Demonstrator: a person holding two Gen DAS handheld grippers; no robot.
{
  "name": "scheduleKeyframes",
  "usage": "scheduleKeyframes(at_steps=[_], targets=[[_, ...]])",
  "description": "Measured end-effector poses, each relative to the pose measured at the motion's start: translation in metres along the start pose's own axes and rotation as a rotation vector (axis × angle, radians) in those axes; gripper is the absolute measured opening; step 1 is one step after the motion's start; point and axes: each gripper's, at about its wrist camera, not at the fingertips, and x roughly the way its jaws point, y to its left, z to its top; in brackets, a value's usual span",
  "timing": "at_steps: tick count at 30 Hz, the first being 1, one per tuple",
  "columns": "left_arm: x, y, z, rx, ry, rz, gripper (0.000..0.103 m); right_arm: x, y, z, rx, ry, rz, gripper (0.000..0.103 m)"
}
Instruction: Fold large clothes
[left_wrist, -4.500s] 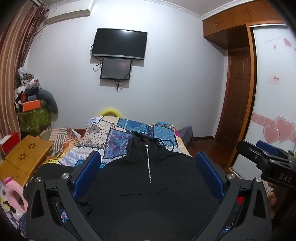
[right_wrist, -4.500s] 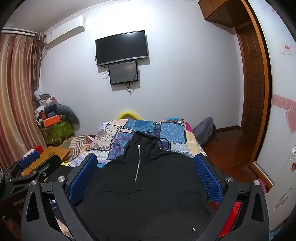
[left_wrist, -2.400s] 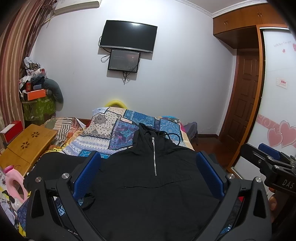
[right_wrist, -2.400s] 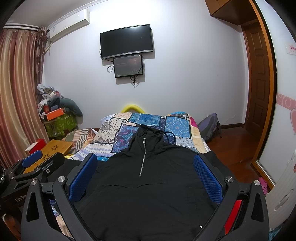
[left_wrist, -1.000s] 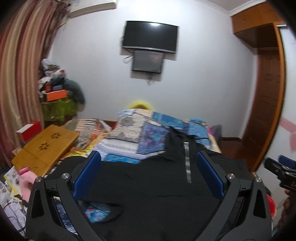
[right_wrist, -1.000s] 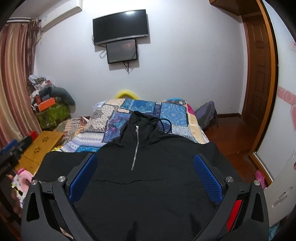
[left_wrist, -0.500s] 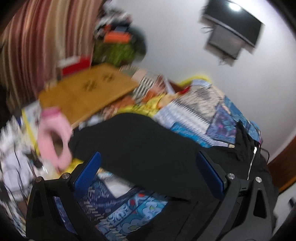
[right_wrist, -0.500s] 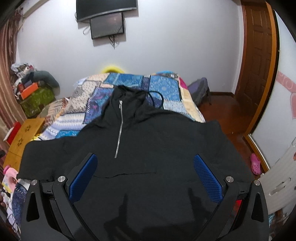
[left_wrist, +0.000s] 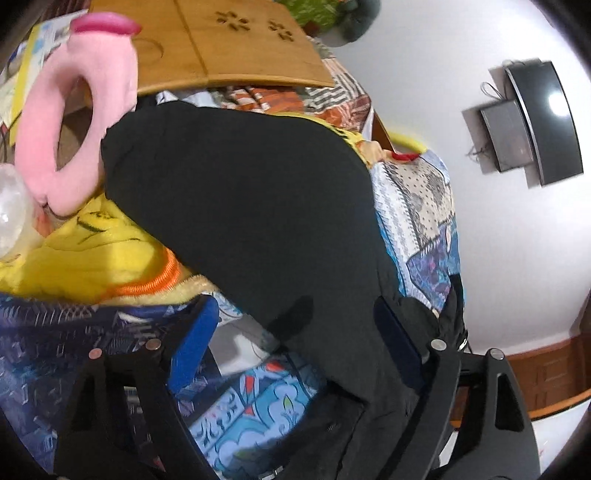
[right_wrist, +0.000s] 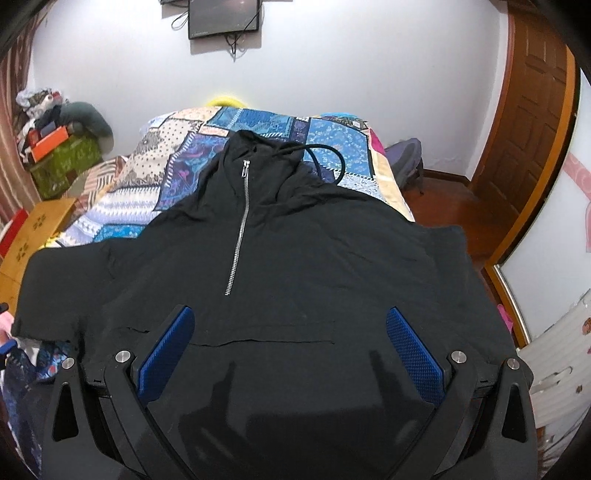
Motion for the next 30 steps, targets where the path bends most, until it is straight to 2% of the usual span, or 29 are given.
scheduleKeyframes(at_steps=[4,6,7,9,11,13,17,19,21,25,30], targets=[[0.013,0.004,0.01,-0.015,-0.01,0.019,0.085,0.007,0.005,0.003,-0.01,0.015,-0.006,0.103],[0.016,-0.003,0.013,0.015,-0.034,0.059,0.08,0.008,0.006,0.003,-0.011,0.022,-0.008,0.103],[0.016,-0.006,0.014,0.038,-0.048,0.085,0.074,0.009,0.006,0.004,-0.011,0.023,-0.009,0.103],[0.014,-0.02,0.012,0.121,-0.097,0.187,0.057,0.008,0.006,0.004,-0.013,0.024,-0.011,0.103],[0.012,-0.031,0.01,0.194,-0.137,0.271,0.027,0.006,0.006,0.005,-0.013,0.018,-0.013,0.103],[0.009,-0.044,0.008,0.266,-0.176,0.332,0.01,0.004,0.005,0.006,-0.013,0.012,-0.014,0.103],[-0.008,-0.093,-0.002,0.478,-0.272,0.363,0.007,-0.003,0.002,0.007,-0.011,-0.003,-0.015,0.103],[-0.018,-0.12,-0.007,0.562,-0.3,0.327,0.006,-0.007,-0.001,0.007,-0.002,-0.013,-0.012,0.103],[-0.026,-0.15,-0.012,0.619,-0.305,0.255,0.006,-0.01,-0.002,0.007,0.005,-0.02,-0.005,0.103],[-0.028,-0.204,-0.026,0.713,-0.312,0.158,0.004,-0.015,-0.007,0.005,0.009,-0.036,-0.002,0.103],[-0.013,-0.273,-0.068,0.819,-0.251,0.001,0.004,-0.014,-0.019,0.001,0.02,-0.037,-0.009,0.103]])
